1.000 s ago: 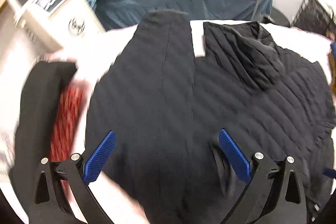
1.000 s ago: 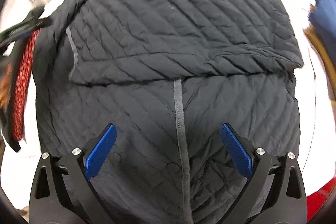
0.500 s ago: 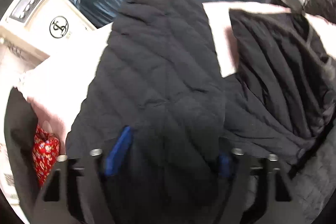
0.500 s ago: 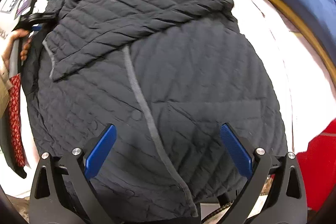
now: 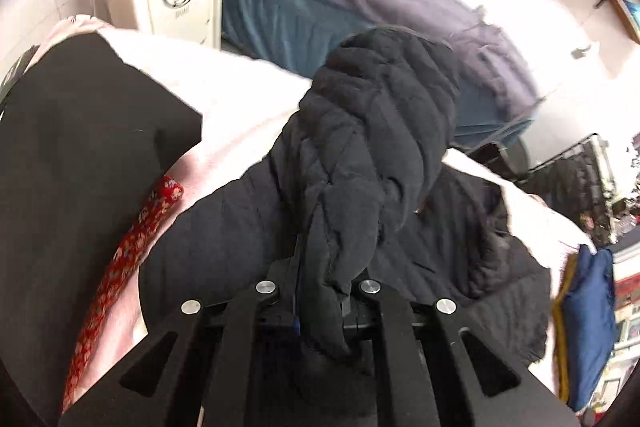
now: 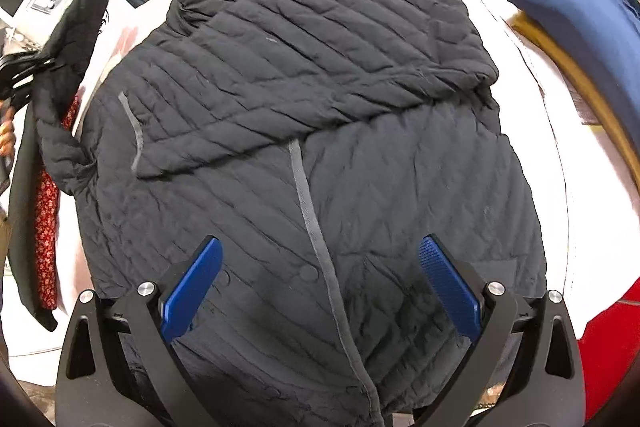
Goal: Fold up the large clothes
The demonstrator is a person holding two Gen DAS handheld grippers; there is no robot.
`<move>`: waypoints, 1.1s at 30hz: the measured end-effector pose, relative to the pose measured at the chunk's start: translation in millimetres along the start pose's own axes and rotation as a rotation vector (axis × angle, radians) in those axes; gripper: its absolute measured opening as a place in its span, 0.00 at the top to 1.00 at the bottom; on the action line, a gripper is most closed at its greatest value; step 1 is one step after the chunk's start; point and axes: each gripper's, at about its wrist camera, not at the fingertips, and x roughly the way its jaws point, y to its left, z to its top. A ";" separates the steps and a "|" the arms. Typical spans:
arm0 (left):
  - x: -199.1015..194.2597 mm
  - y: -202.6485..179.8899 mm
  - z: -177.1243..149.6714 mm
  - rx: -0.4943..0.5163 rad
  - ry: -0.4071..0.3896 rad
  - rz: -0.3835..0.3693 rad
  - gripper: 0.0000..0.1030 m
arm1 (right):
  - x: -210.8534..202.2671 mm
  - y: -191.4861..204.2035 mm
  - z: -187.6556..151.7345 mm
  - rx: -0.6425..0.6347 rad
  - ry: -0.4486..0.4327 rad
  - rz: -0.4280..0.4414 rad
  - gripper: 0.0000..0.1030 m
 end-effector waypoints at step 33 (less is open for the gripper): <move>16.2 -187.8 -200.0 0.701 0.235 -0.030 0.06 | 19.9 -42.7 9.2 0.189 0.034 0.057 0.05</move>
